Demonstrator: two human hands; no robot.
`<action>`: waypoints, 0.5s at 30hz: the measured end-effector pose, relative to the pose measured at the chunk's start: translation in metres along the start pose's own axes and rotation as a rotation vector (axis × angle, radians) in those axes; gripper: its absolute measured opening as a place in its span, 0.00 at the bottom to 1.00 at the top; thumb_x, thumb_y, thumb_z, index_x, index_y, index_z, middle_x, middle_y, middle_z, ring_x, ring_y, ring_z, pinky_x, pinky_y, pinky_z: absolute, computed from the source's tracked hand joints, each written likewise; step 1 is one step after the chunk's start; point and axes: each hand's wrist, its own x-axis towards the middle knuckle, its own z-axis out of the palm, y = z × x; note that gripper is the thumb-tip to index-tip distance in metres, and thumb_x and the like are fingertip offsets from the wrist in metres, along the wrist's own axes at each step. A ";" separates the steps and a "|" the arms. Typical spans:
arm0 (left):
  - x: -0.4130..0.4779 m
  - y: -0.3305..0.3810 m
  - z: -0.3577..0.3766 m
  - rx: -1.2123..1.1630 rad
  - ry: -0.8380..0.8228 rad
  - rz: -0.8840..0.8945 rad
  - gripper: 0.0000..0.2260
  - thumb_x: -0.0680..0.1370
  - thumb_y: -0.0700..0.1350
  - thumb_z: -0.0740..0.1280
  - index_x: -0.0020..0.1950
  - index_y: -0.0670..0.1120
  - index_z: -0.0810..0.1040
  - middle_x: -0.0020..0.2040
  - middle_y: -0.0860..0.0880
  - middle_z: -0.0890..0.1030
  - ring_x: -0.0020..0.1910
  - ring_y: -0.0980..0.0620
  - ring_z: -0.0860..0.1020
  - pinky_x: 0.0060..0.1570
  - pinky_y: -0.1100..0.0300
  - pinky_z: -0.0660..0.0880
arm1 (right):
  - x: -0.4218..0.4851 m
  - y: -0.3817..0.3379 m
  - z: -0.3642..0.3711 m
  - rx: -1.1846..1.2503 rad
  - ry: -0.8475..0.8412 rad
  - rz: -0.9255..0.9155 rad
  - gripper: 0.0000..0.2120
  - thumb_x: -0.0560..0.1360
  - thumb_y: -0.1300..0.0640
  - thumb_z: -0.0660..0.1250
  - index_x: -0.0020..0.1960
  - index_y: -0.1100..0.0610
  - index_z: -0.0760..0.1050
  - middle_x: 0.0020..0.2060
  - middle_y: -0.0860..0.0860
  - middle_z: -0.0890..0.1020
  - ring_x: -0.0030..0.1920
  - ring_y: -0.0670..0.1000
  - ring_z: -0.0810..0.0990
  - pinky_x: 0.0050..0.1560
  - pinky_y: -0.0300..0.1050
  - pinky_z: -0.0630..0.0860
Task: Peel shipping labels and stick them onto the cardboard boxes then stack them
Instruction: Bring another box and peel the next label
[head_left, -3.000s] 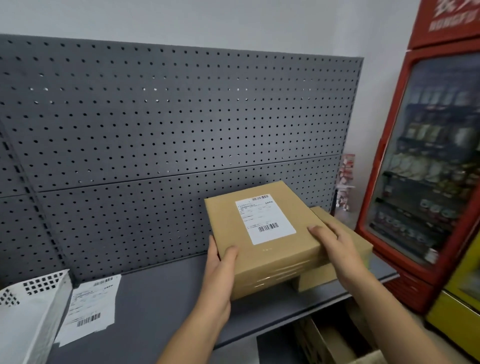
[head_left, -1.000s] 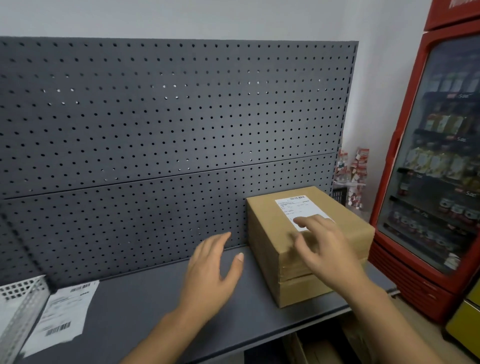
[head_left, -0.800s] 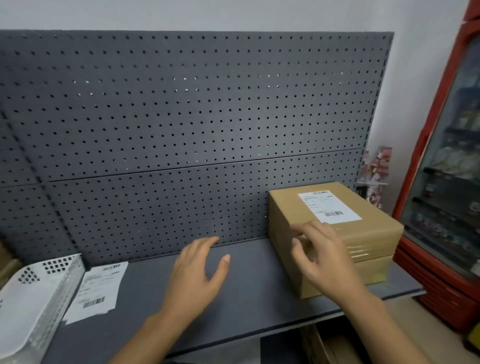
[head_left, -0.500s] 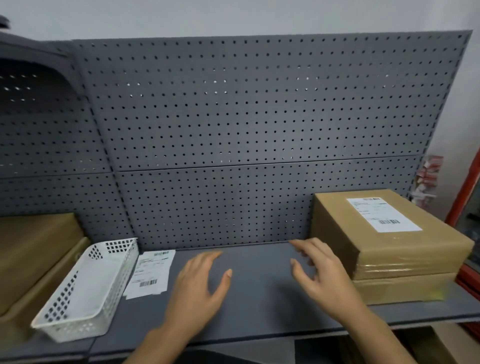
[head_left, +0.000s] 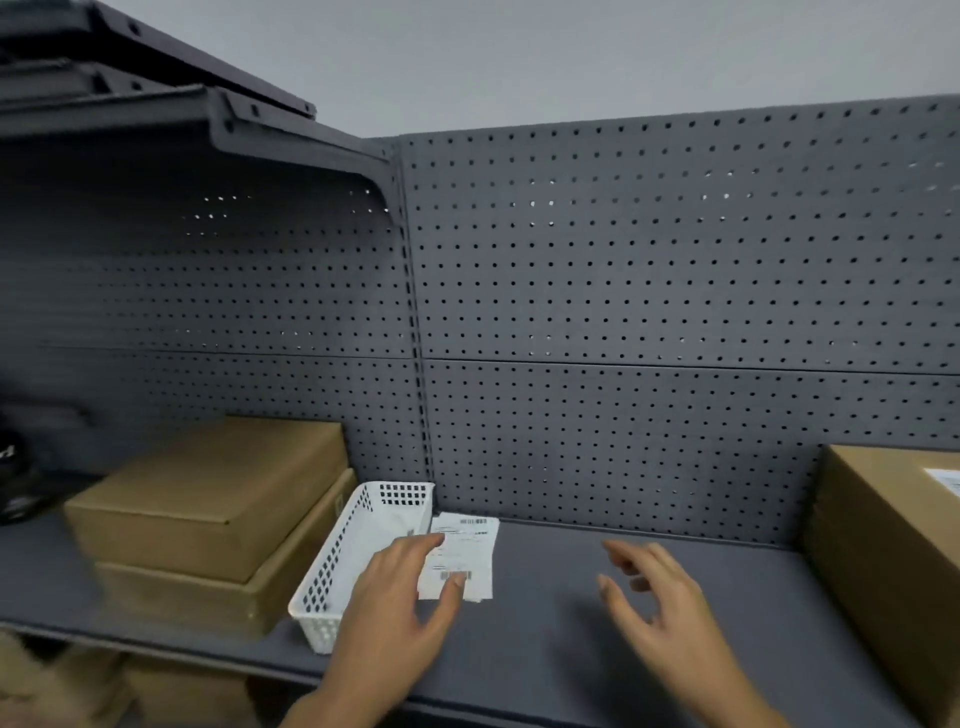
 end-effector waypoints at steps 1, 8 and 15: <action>0.001 -0.008 -0.008 0.001 0.012 -0.012 0.25 0.79 0.68 0.57 0.71 0.58 0.73 0.65 0.66 0.73 0.66 0.63 0.71 0.66 0.61 0.70 | 0.004 -0.005 0.009 0.012 -0.004 -0.007 0.16 0.78 0.50 0.71 0.65 0.48 0.78 0.52 0.38 0.78 0.57 0.35 0.73 0.47 0.29 0.70; 0.000 -0.058 -0.044 0.019 0.020 -0.071 0.25 0.78 0.68 0.57 0.71 0.60 0.72 0.66 0.69 0.71 0.67 0.65 0.70 0.66 0.62 0.70 | 0.027 -0.038 0.064 0.071 -0.041 -0.052 0.15 0.77 0.50 0.71 0.63 0.49 0.79 0.52 0.39 0.79 0.58 0.38 0.75 0.54 0.28 0.72; 0.007 -0.088 -0.067 0.007 -0.012 -0.080 0.24 0.79 0.68 0.57 0.73 0.61 0.71 0.68 0.69 0.70 0.68 0.66 0.69 0.66 0.62 0.70 | 0.040 -0.064 0.109 0.103 -0.075 -0.056 0.13 0.78 0.51 0.71 0.62 0.45 0.78 0.51 0.38 0.79 0.58 0.39 0.76 0.53 0.27 0.71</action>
